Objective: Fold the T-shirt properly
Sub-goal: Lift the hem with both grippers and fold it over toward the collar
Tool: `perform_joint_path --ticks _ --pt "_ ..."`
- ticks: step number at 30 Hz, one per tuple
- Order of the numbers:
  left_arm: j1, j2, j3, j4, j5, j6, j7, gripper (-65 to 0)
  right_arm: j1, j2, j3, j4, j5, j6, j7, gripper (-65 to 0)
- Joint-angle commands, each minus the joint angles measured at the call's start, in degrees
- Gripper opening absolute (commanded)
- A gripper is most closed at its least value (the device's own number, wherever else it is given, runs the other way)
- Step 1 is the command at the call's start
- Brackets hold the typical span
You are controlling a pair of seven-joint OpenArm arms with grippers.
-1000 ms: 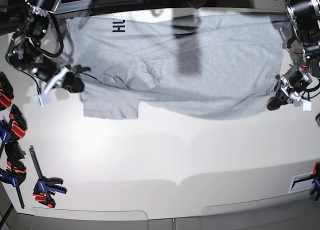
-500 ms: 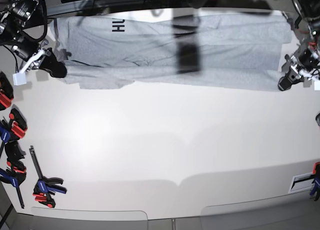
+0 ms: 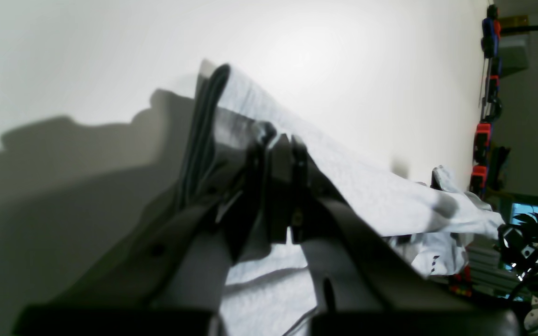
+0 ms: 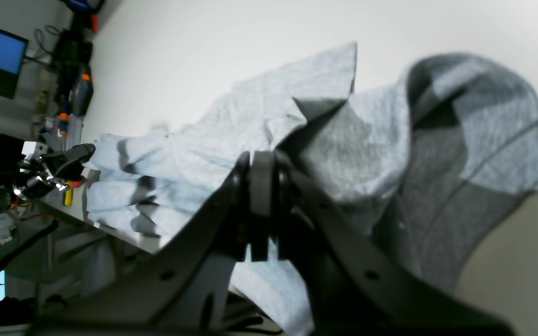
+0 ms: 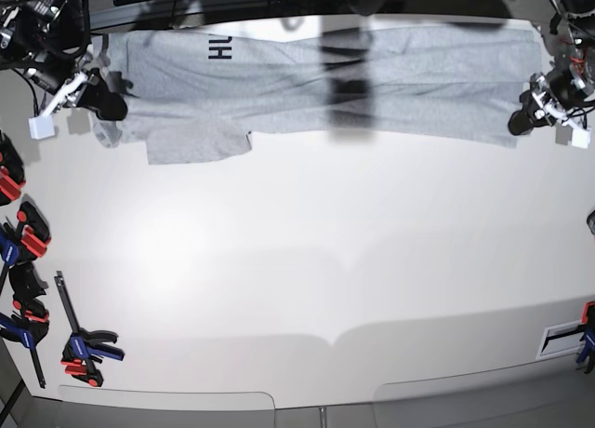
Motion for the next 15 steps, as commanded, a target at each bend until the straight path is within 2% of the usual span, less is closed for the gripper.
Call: perform_joint_path --ticks 1,6,11,15 --pt "-0.2 -1.5 -0.4 0.9 -1.3 -0.5 -0.2 -65.0 0.3 1.0 0.4 1.0 0.1 0.5 1.1 -65.0" --pt "-0.3 -1.5 -0.4 0.9 1.7 -0.5 0.1 -65.0 0.3 -0.4 0.4 1.0 -7.1 0.5 1.1 -65.0" --pt "-0.3 -1.5 -0.4 0.9 4.3 -0.5 -0.7 -65.0 0.3 -1.3 0.4 1.0 -14.8 0.5 5.2 -65.0" --pt "-0.3 -1.5 -0.5 0.9 4.5 -0.5 -1.7 -65.0 0.3 -1.5 0.4 1.0 -16.0 0.5 6.3 -65.0"
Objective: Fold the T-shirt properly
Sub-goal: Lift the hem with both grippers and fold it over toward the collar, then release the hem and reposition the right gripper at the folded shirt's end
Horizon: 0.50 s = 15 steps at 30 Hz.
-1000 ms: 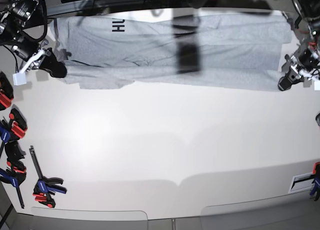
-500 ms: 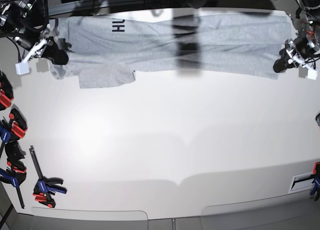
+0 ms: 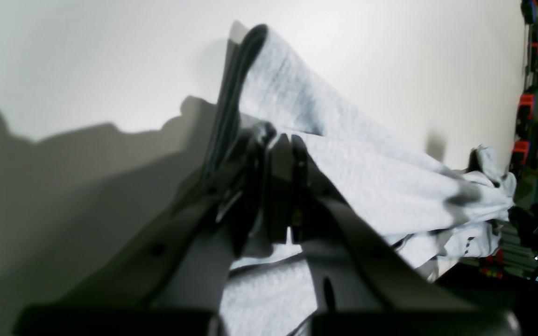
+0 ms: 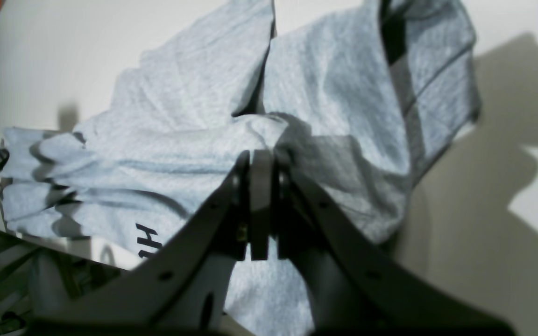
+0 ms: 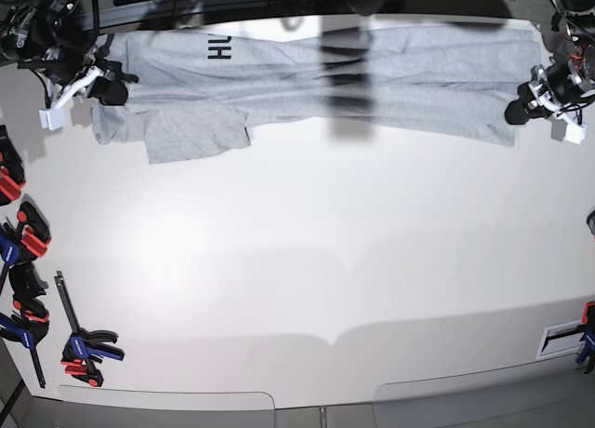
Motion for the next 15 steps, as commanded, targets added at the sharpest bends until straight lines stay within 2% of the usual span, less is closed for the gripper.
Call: perform_joint_path --ticks 1,2,3,4,5,7,15 --pt "-0.4 -1.7 -0.5 0.9 -1.3 -0.5 -1.4 -65.0 0.3 1.2 0.4 1.0 0.9 0.5 1.3 -64.1" --pt "-0.4 -1.7 -0.5 0.9 -1.9 -0.5 -1.7 -65.0 0.3 1.2 0.4 1.0 0.9 0.5 1.4 -55.2" --pt "-0.4 -1.8 -0.5 0.9 -2.9 -0.5 -1.7 -61.4 0.3 1.2 0.4 1.0 0.9 0.5 1.7 -46.8" --pt "-0.4 -2.0 -0.6 0.9 -4.3 -0.5 -1.8 -55.2 0.3 1.3 0.4 1.0 0.9 0.5 2.2 -40.4" --pt "-0.4 -2.2 -0.9 0.9 -5.8 -0.5 -1.7 -49.9 0.3 1.3 0.4 1.0 1.3 0.5 2.5 -37.5" --pt "-0.5 -2.8 -2.3 0.9 -8.8 -0.5 -1.7 -43.8 0.5 1.5 0.4 1.0 2.0 0.5 3.3 -37.4" --pt "-0.6 -6.2 -14.2 1.1 -10.6 -0.5 -1.6 -43.3 4.9 4.1 4.0 1.3 4.8 0.5 4.3 -37.5"
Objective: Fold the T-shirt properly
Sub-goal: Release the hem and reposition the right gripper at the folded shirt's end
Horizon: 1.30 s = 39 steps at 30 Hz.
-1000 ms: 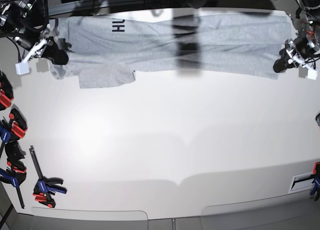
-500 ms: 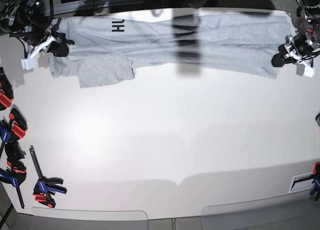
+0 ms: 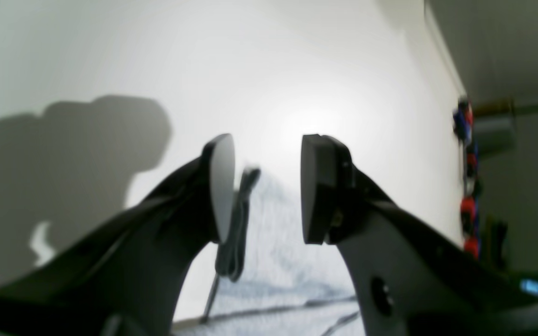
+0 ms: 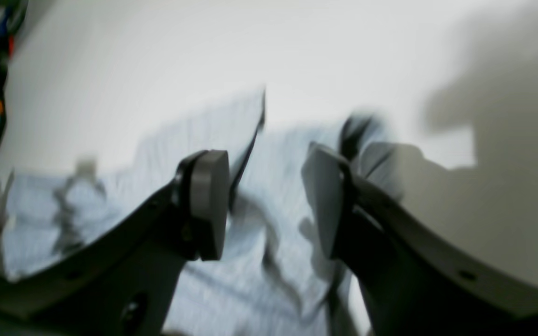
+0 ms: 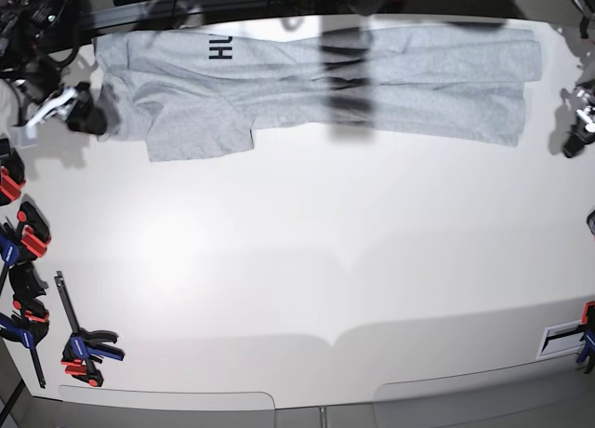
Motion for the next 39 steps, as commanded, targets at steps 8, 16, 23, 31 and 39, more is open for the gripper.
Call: perform_joint_path --ticks 8,16,23,31,39 --pt "-0.4 -3.0 -4.2 1.0 -2.9 -0.5 -0.6 -43.3 8.2 -0.8 -2.6 0.9 -9.5 0.5 7.3 -37.4" --pt "-0.4 -3.0 -4.2 1.0 -2.7 -0.5 -0.6 -43.3 13.5 -2.3 -13.1 -9.8 -17.3 0.5 11.2 -36.5" --pt "-0.3 -3.0 -4.2 1.0 -2.7 -0.5 -0.6 -43.3 17.4 -2.6 -17.5 -19.2 -19.4 -3.1 10.8 -34.6" --pt "-0.3 -3.0 -4.2 1.0 -2.8 -0.5 -0.7 -43.3 17.4 -5.3 -17.5 -19.3 -20.0 -3.5 5.6 -37.2" --pt "-0.2 -3.0 -4.2 1.0 -2.8 -0.5 -0.6 -43.3 17.4 -5.8 -17.5 -18.9 -19.9 -3.5 6.6 -65.0"
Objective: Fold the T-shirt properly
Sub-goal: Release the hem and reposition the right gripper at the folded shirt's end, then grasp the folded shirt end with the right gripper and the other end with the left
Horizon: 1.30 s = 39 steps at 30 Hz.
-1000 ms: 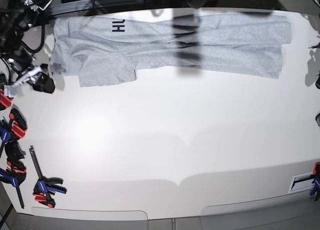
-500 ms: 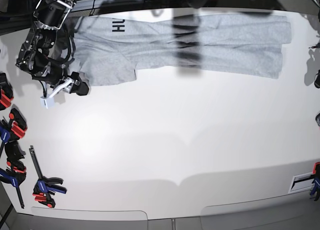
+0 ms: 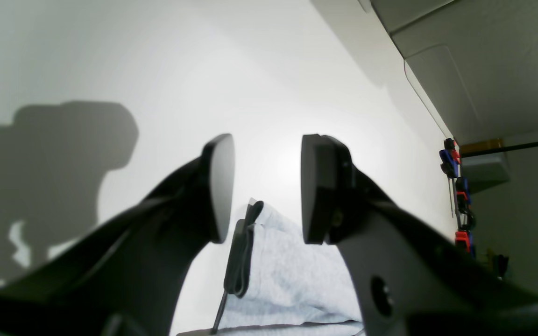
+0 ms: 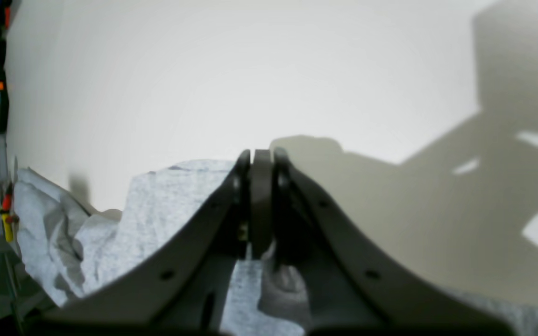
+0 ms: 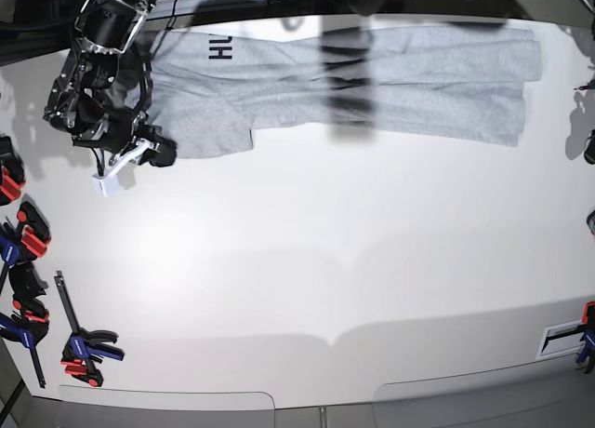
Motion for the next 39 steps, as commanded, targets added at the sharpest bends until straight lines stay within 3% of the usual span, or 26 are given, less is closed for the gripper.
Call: perform_joint_path --ticks 1,6,11,18,28,39 --pt "-0.3 -1.9 -0.4 1.0 -1.5 -0.5 -0.7 -43.3 0.5 0.9 0.0 1.4 0.5 -0.1 0.0 -65.0" --pt "-0.3 -1.9 -0.4 1.0 -1.5 -0.5 -0.7 -43.3 0.3 0.9 0.0 5.9 9.3 3.8 -4.9 -65.0" --pt "-0.3 -1.9 -0.4 1.0 -1.5 -0.5 -0.7 -43.3 -2.1 0.5 0.0 14.1 20.4 3.8 -13.2 -65.0" --pt "-0.3 -1.9 -0.4 1.0 -1.5 -0.5 -0.7 -43.3 -10.8 -4.3 0.0 26.7 21.6 3.8 -13.2 -65.0" --pt "-0.3 -1.9 -0.4 1.0 -1.5 -0.5 -0.7 -43.3 -22.1 -12.0 0.0 35.5 24.2 3.8 -13.5 -65.0" --pt "-0.3 -1.9 -0.4 1.0 -1.5 -0.5 -0.7 -43.3 -30.3 -13.4 -0.1 36.5 28.0 3.8 -13.5 -65.0"
